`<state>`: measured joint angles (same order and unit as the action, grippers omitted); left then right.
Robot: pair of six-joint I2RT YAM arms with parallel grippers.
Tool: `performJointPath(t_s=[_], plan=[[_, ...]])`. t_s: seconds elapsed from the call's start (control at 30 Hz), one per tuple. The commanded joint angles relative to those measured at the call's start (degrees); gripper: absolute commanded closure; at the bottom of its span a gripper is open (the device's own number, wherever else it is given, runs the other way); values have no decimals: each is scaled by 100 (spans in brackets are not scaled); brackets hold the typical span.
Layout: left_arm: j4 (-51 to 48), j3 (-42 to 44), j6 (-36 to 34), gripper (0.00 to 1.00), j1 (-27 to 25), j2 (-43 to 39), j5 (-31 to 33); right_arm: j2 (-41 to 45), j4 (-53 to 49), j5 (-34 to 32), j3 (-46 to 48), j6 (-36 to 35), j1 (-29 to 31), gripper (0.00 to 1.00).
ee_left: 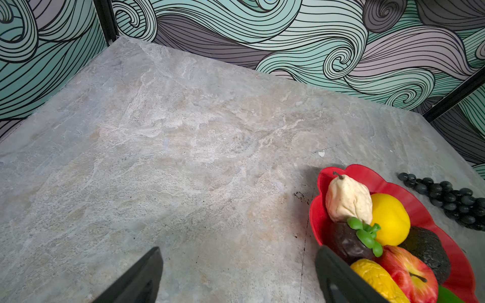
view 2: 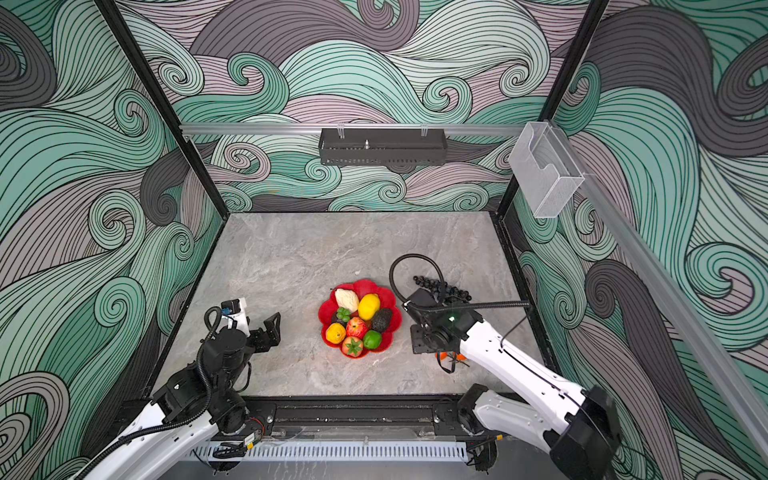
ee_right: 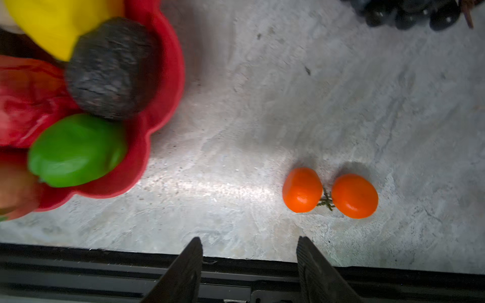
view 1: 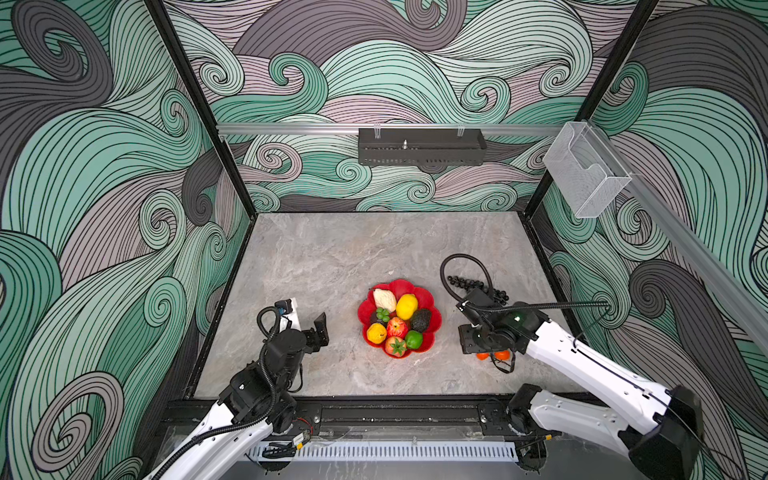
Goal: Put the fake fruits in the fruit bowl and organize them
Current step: 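Move the right gripper over the two orange tomatoes, then lower the right gripper and close it on one orange tomato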
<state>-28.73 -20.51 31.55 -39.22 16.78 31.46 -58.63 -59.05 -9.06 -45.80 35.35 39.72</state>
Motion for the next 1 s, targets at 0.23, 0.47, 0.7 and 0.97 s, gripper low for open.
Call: performJointPath(t_s=[0.23, 0.47, 0.7, 0.97], plan=[[50, -14, -41, 8, 37, 78, 48, 219, 582, -34, 731, 407, -882, 40], [61, -14, -36, 8, 37, 112, 48, -153, 974, 119, 997, 411, -1054, 46], [78, -23, -43, 8, 37, 151, 49, -469, 1074, 37, 1064, 367, -1082, 47], [90, -23, -41, 7, 37, 169, 51, -776, 1234, 36, 1096, 314, -1081, 50]])
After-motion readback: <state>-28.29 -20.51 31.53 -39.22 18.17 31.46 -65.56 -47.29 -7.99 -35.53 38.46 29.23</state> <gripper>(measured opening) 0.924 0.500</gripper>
